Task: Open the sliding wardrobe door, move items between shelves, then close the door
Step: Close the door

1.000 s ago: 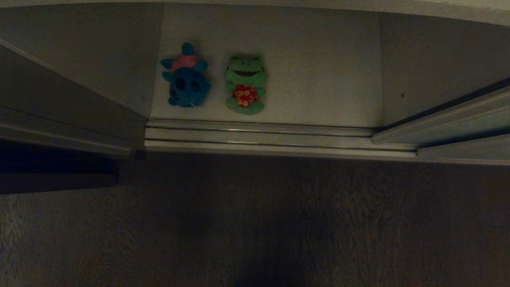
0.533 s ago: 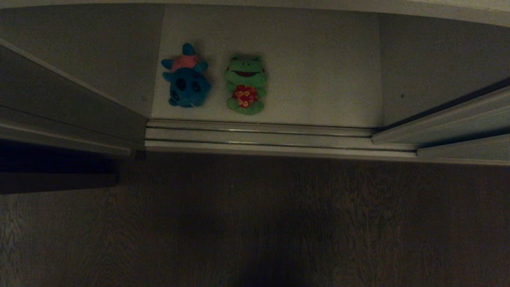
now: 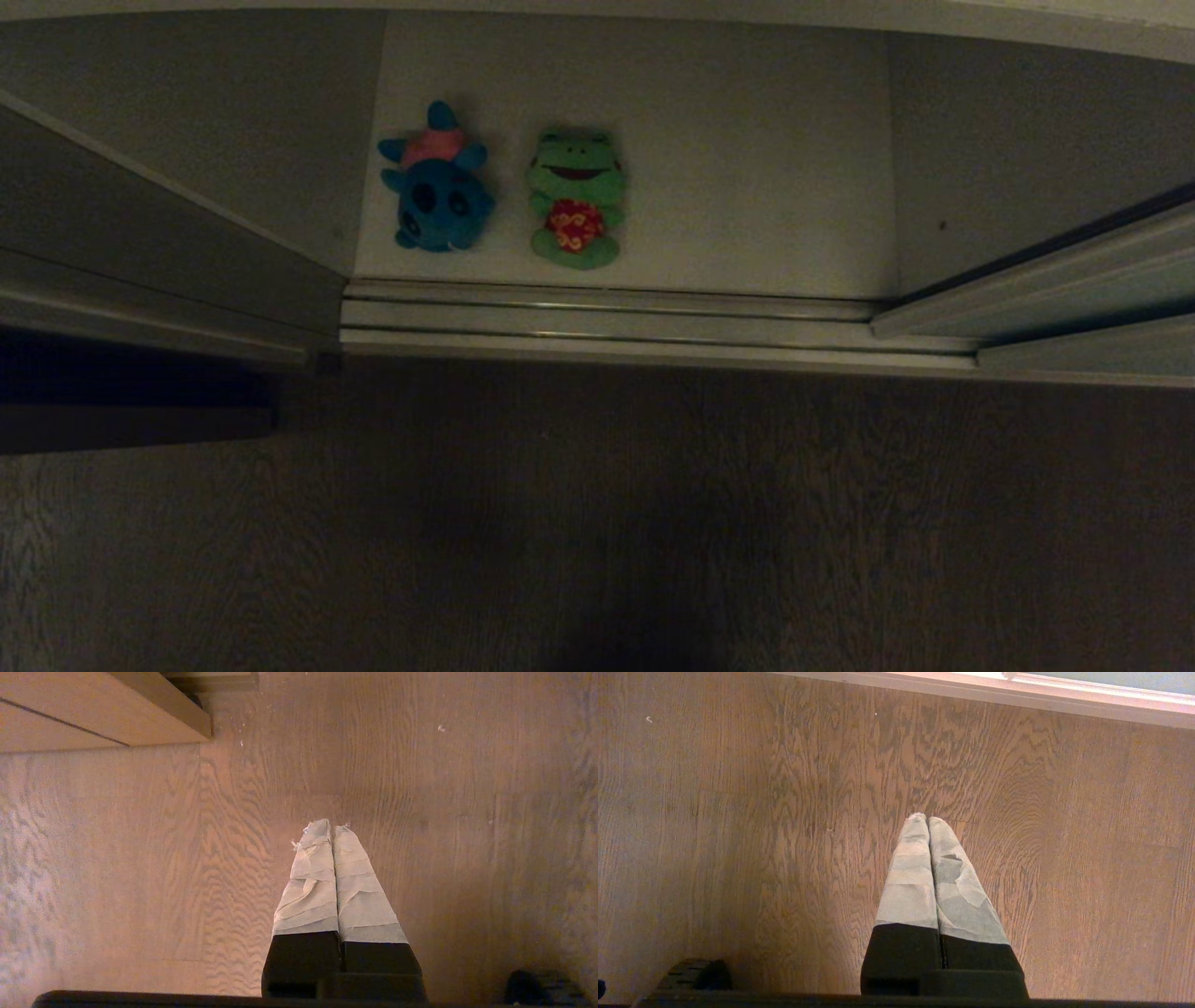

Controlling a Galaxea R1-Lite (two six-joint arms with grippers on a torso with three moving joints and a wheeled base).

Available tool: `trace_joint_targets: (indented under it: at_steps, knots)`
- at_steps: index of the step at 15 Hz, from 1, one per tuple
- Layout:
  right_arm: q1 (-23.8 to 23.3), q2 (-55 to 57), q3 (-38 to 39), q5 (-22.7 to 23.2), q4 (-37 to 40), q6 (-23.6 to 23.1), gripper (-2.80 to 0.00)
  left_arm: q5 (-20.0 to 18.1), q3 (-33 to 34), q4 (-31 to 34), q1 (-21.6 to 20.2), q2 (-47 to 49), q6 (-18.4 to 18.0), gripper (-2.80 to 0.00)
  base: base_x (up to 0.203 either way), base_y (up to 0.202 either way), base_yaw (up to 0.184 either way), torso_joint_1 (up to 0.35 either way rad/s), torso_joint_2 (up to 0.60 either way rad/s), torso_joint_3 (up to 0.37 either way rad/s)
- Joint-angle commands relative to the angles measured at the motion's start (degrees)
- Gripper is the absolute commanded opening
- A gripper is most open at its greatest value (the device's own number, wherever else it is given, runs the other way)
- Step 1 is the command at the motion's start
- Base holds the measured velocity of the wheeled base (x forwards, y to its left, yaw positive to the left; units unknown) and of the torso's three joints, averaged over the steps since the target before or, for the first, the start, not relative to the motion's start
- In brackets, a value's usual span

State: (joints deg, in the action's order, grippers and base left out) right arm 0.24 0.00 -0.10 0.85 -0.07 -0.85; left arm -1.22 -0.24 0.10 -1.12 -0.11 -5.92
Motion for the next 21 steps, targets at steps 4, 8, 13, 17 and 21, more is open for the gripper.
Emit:
trace_joint_targets:
  at_steps: [4,8,13,17,21]
  knots:
    - [0.0,-0.3,0.0,0.0,-0.1,0.0,-2.80,-0.7,0.2,0.4,0.1,0.2,0.4,-2.80,0.000,0.000,0.000,0.000,0.00,0.000]
    - [0.0,-0.2,0.0,0.0,-0.1,0.0,-2.80,-0.5,0.2,0.5,0.1,0.3,0.2,-2.80,0.000,0.000,0.000,0.000,0.00,0.000]
    - [0.0,-0.2,0.0,0.0,-0.1,0.0,-2.80,-0.7,0.2,0.3,0.0,0.3,-0.5,-2.80,0.000,0.000,0.000,0.000,0.00,0.000]
    - [0.0,-0.3,0.0,0.0,0.0,0.0,-2.80,-0.5,0.2,0.4,0.1,0.3,0.1,-2.80,0.000,0.000,0.000,0.000,0.00,0.000]
    - [0.0,-0.3,0.1,0.0,0.0,0.0,-2.80,-0.4,0.2,0.4,0.0,0.3,0.4,-2.80,0.000,0.000,0.000,0.000,0.00,0.000]
